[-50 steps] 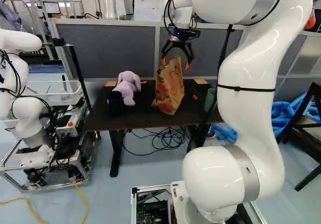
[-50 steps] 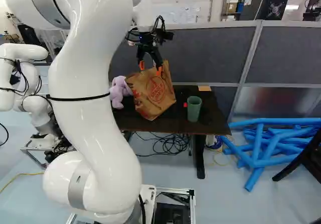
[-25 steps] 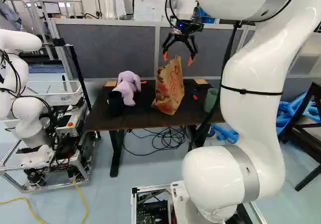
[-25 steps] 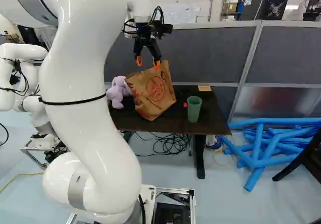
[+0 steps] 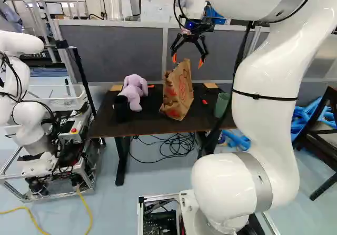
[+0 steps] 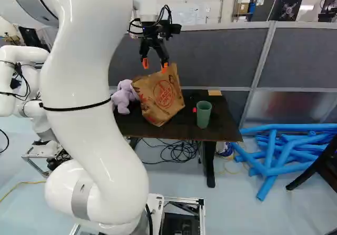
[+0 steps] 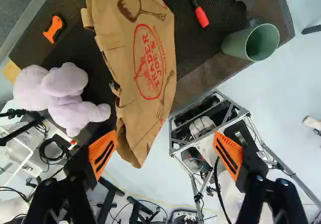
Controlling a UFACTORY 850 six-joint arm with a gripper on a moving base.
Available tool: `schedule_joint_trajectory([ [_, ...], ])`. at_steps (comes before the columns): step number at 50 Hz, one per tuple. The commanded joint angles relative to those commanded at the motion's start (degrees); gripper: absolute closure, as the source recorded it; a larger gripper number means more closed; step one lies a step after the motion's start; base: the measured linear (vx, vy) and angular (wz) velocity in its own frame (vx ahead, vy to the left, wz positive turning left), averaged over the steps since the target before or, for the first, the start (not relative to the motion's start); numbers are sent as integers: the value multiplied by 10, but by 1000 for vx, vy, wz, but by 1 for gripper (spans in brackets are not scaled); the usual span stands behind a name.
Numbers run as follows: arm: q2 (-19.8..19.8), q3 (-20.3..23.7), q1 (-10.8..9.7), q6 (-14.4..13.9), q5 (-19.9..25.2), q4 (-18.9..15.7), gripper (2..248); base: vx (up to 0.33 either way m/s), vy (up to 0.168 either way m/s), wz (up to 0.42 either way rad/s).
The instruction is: Pick up the bag on the ground and place it on the table
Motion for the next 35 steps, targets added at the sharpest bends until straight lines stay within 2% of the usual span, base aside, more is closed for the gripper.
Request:
schedule_joint_trajectory([
  [35,0,0,0,0,0,0,3,-94,1,7],
])
